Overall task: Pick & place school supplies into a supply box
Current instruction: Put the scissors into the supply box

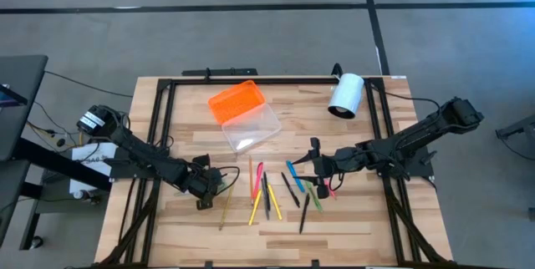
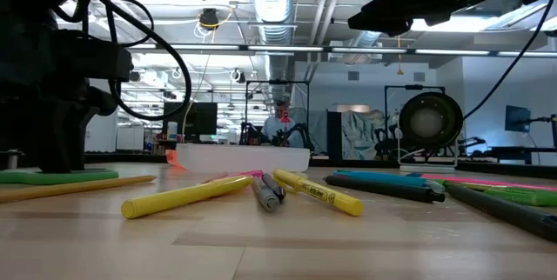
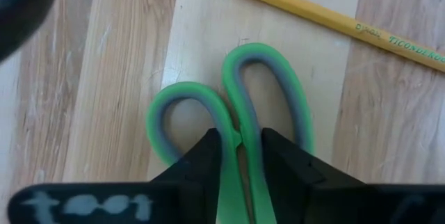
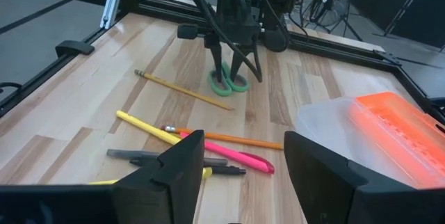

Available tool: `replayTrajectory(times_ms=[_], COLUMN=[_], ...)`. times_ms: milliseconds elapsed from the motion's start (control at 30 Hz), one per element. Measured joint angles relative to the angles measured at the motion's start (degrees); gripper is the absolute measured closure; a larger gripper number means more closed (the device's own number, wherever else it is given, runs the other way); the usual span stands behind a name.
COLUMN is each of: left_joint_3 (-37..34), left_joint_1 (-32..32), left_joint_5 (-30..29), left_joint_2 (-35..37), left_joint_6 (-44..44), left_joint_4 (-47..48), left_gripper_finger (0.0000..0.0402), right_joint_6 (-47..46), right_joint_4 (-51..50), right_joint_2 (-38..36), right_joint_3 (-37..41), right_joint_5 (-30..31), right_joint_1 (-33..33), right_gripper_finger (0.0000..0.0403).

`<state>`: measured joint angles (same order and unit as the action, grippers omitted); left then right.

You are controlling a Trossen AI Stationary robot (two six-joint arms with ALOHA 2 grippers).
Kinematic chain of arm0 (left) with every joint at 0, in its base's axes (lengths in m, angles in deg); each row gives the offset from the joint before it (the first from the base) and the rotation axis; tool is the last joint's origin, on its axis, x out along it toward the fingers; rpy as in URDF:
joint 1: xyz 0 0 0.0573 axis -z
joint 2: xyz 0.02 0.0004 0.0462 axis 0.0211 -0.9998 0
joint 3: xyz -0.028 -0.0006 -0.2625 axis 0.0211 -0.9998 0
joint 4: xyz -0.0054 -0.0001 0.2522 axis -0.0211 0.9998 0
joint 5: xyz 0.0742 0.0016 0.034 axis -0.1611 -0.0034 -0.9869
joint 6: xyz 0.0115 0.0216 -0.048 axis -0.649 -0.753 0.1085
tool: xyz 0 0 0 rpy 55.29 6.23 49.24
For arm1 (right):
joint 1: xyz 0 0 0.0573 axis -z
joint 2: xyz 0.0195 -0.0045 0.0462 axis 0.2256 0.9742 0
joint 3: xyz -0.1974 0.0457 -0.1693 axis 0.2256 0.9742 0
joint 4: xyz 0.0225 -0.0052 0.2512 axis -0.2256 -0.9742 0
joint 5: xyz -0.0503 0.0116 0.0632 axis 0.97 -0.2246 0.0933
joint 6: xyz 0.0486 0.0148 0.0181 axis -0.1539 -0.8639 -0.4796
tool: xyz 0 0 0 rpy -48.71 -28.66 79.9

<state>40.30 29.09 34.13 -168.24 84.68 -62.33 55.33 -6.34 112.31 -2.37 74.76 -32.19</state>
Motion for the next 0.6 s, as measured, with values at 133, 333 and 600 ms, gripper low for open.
replayTrajectory(times_ms=[133, 333, 600], left_joint_3=[-0.02, -0.02, -0.02], left_joint_1=[0.00, 0.00, 0.00], left_joint_5=[-0.04, -0.17, -0.26], left_joint_2=[0.00, 0.00, 0.00], left_joint_6=[0.02, 0.02, 0.02], left_joint_4=[-0.12, -0.17, -0.25], left_gripper_finger=[0.0314, 0.0318, 0.0315], right_joint_6=[0.00, -0.46, -0.48], right_joint_4=[-0.25, -1.04, -0.98], right_joint_2=[0.00, 0.00, 0.00], right_joint_3=[0.00, 0.00, 0.00], right_joint_5=[0.00, 0.00, 0.00], right_joint_1=[0.00, 0.00, 0.00], right_gripper_finger=[0.0210, 0.0210, 0.0210])
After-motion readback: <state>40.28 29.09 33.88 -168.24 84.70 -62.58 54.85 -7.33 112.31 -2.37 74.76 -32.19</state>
